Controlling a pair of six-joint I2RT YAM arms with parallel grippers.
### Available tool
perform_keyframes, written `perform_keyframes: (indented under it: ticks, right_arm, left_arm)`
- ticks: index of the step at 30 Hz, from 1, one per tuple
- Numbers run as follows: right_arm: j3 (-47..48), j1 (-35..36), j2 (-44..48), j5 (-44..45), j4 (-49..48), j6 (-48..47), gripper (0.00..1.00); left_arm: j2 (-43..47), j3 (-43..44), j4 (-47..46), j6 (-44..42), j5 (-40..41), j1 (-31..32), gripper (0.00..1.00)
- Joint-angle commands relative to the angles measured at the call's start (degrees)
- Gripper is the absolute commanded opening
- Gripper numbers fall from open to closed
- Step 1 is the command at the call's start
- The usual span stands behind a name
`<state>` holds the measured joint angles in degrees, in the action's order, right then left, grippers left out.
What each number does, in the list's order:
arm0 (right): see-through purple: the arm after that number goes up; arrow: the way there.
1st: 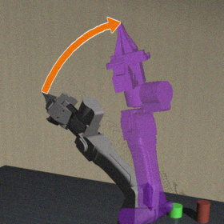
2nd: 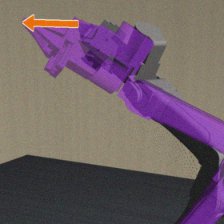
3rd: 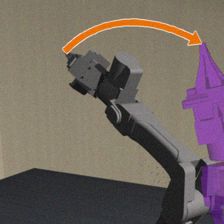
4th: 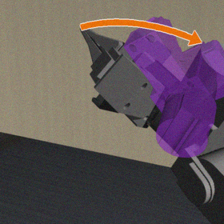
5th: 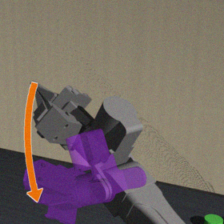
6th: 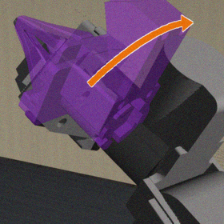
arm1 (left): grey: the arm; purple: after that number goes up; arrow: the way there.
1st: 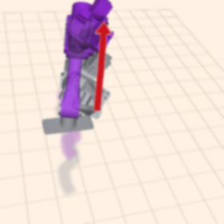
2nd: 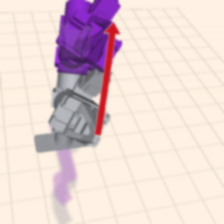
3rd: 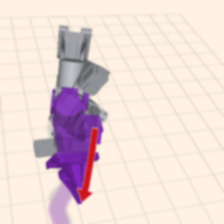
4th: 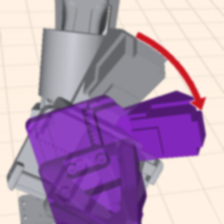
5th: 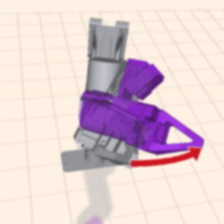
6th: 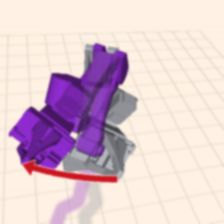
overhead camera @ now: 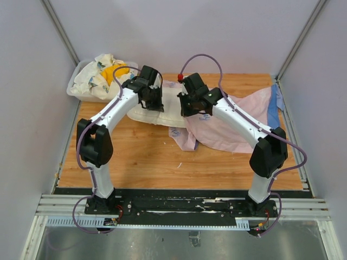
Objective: Put the pillow into the pillowcase
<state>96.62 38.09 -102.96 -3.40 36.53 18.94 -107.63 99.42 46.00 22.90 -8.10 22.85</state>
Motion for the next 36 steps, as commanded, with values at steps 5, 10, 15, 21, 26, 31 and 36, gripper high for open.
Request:
perform_keyframes:
  ticks: [5,10,15,21,26,31,36]
  right_arm:
    - [6.98,1.88,-1.78,-2.72,2.06,-0.77,0.01]
    - [9.28,2.44,-1.90,-2.69,2.53,-0.96,0.01]
    - [10.13,3.27,-1.57,-2.75,2.83,-0.91,0.01]
    - [9.40,4.34,-0.54,-2.76,2.39,-0.37,0.01]
    - [3.14,4.89,1.78,-2.59,-0.08,0.81,0.01]
    - [-3.88,4.88,4.05,-2.40,-3.25,1.94,0.01]
    - [-4.44,4.87,4.08,-1.98,-3.59,2.04,0.01]
  left_arm:
    - [0.25,-5.38,-6.46,0.82,-1.55,4.47,0.00]
    - [-0.71,-7.57,-8.94,1.88,-1.43,5.34,0.00]
    - [-3.37,-7.10,-9.71,2.24,-0.41,6.94,0.00]
    - [-6.37,-7.30,-11.01,2.77,-0.29,8.26,0.00]
    - [-7.08,-3.15,-9.14,2.73,-1.17,7.85,0.00]
    - [-6.79,6.32,-4.47,2.29,-4.39,5.95,0.00]
    - [-6.77,14.56,-1.21,2.75,-8.89,4.58,0.00]
